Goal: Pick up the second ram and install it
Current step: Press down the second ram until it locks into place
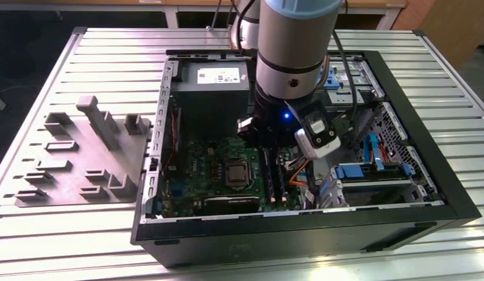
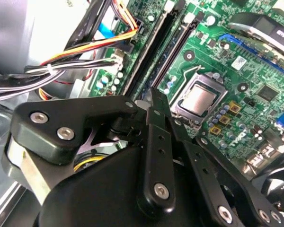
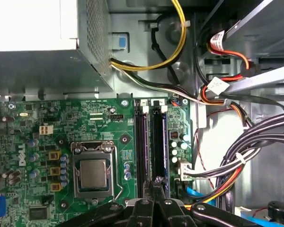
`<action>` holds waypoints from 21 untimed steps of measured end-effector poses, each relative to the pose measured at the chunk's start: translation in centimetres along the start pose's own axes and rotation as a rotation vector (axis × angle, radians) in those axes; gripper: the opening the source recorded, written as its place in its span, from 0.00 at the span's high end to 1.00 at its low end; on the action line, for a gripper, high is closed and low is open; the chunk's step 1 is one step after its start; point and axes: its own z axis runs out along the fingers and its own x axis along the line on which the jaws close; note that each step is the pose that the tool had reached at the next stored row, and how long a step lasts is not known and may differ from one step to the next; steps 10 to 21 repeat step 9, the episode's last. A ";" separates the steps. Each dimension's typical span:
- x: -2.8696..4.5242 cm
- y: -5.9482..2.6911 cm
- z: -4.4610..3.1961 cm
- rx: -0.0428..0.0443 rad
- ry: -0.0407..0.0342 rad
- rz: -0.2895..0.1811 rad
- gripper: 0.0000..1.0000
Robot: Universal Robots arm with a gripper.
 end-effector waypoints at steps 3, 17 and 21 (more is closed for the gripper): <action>0.00 0.01 -0.04 -0.0003 -0.0001 0.000 0.90; 0.00 0.00 -0.05 -0.0003 0.0000 0.000 0.90; 0.00 0.00 -0.05 -0.0003 0.0000 0.000 0.90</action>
